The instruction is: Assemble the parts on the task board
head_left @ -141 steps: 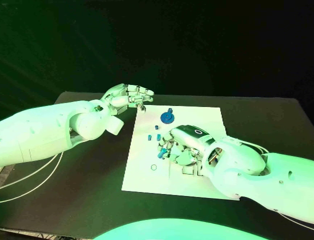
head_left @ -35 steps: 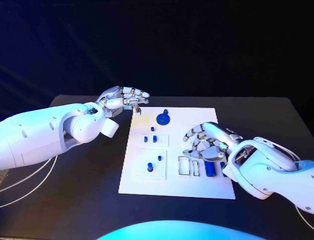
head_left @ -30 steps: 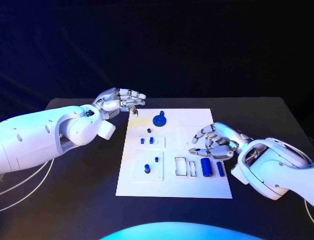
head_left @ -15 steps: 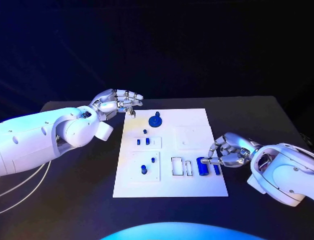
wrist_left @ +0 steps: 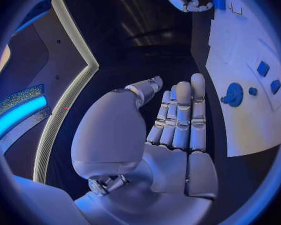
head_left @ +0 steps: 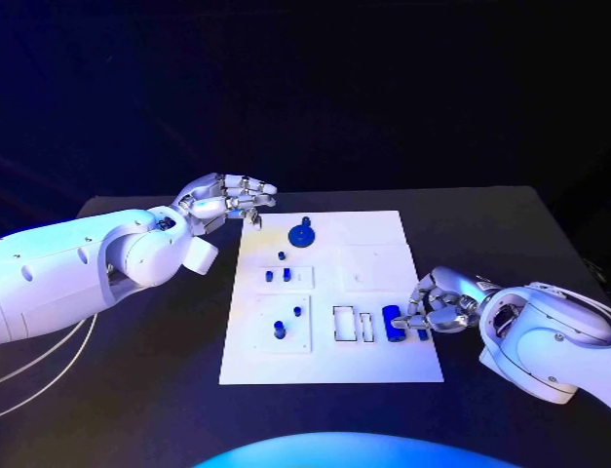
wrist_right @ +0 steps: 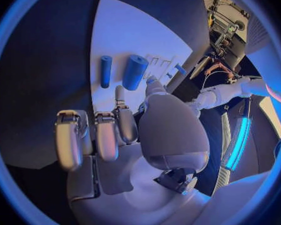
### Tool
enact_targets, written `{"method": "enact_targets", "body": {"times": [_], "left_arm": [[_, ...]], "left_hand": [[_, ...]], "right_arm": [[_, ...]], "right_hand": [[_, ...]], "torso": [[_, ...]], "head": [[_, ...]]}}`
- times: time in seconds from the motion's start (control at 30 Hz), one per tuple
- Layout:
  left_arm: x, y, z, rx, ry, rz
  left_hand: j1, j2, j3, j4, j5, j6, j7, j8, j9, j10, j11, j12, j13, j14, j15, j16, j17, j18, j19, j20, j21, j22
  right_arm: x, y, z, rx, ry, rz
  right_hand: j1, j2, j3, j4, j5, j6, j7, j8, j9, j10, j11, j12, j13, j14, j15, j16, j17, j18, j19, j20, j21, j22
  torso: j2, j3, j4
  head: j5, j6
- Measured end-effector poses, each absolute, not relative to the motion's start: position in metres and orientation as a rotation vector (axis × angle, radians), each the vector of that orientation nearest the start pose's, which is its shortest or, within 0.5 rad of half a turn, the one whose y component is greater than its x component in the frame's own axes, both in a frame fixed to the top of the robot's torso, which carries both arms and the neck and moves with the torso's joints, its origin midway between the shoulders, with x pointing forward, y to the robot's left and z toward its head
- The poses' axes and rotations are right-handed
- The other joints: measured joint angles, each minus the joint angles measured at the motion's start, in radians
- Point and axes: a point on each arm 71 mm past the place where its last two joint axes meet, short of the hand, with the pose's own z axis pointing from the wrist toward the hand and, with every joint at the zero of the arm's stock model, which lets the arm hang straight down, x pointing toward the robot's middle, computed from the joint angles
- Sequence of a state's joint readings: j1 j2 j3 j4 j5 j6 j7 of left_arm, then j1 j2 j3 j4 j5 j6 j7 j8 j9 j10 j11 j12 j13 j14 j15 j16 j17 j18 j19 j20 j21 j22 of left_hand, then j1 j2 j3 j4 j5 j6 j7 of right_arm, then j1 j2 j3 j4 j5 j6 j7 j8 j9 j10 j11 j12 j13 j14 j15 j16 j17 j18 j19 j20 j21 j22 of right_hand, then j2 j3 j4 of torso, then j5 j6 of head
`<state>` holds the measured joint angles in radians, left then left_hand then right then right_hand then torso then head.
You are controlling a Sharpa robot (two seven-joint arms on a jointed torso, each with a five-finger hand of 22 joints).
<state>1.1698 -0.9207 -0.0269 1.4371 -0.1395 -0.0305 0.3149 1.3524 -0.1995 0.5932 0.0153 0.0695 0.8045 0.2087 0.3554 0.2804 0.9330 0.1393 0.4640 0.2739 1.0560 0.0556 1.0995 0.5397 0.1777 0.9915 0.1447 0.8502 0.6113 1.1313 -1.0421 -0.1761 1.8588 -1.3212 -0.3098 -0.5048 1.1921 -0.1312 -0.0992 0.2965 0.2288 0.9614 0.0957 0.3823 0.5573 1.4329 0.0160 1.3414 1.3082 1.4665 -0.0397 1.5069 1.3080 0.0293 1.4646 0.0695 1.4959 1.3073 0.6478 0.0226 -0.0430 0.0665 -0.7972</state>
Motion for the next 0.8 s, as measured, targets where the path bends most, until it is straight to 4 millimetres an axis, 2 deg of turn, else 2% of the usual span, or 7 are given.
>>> {"method": "enact_targets", "body": {"times": [0.6, 0.67, 0.8], "left_arm": [[0.491, 0.261, -0.196, -1.006, 1.617, -1.564], [0.491, 0.261, -0.196, -1.006, 1.618, -1.564], [0.491, 0.261, -0.196, -1.006, 1.618, -1.564]], "left_hand": [[0.0, 0.0, -0.004, 0.004, 0.0, 0.0, 0.0, 0.0, 0.0, 0.0, 0.0, 0.0, 0.0, 0.0, 0.0, 0.0, 0.0, 0.0, 0.0, 0.0, -0.004, -0.001], [0.0, 0.0, -0.004, 0.004, 0.0, 0.0, 0.0, 0.0, 0.0, 0.0, 0.0, 0.0, 0.0, 0.0, 0.0, 0.0, 0.0, 0.0, 0.0, 0.0, -0.004, -0.001], [0.0, 0.0, -0.004, 0.004, 0.0, 0.0, 0.0, 0.0, 0.0, 0.0, 0.0, 0.0, 0.0, 0.0, 0.0, 0.0, 0.0, 0.0, 0.0, 0.0, -0.004, -0.001]], "right_arm": [[0.387, -0.205, -0.264, 0.134, 2.086, 0.443], [0.388, -0.204, -0.265, 0.132, 2.089, 0.441], [0.392, -0.202, -0.267, 0.127, 2.091, 0.434]], "right_hand": [[-0.009, 0.009, -0.012, -0.001, 0.0, 0.003, -0.003, 0.005, 0.006, 0.0, 0.0, 0.0, 0.0, -0.004, -0.004, 0.0, 0.0, 0.0, 0.003, -0.003, 0.0, 0.001], [-0.009, 0.009, -0.012, -0.001, 0.007, 0.005, -0.005, 0.013, 0.012, 0.0, 0.0, 0.0, 0.0, 0.0, -0.007, 0.0, 0.0, 0.0, 0.004, -0.003, 0.0, 0.001], [0.015, 0.033, -0.012, -0.001, 0.026, 0.009, -0.005, 0.024, 0.021, 0.001, -0.001, 0.0, 0.0, 0.0, -0.007, 0.0, 0.0, 0.0, 0.0, -0.007, 0.0, 0.001]], "torso": [[0.0, 0.0017, -0.0001], [0.0, 0.0017, -0.0002], [0.0, 0.0012, -0.0011]], "head": [[0.015, -0.002], [0.016, -0.002], [0.018, -0.003]]}}
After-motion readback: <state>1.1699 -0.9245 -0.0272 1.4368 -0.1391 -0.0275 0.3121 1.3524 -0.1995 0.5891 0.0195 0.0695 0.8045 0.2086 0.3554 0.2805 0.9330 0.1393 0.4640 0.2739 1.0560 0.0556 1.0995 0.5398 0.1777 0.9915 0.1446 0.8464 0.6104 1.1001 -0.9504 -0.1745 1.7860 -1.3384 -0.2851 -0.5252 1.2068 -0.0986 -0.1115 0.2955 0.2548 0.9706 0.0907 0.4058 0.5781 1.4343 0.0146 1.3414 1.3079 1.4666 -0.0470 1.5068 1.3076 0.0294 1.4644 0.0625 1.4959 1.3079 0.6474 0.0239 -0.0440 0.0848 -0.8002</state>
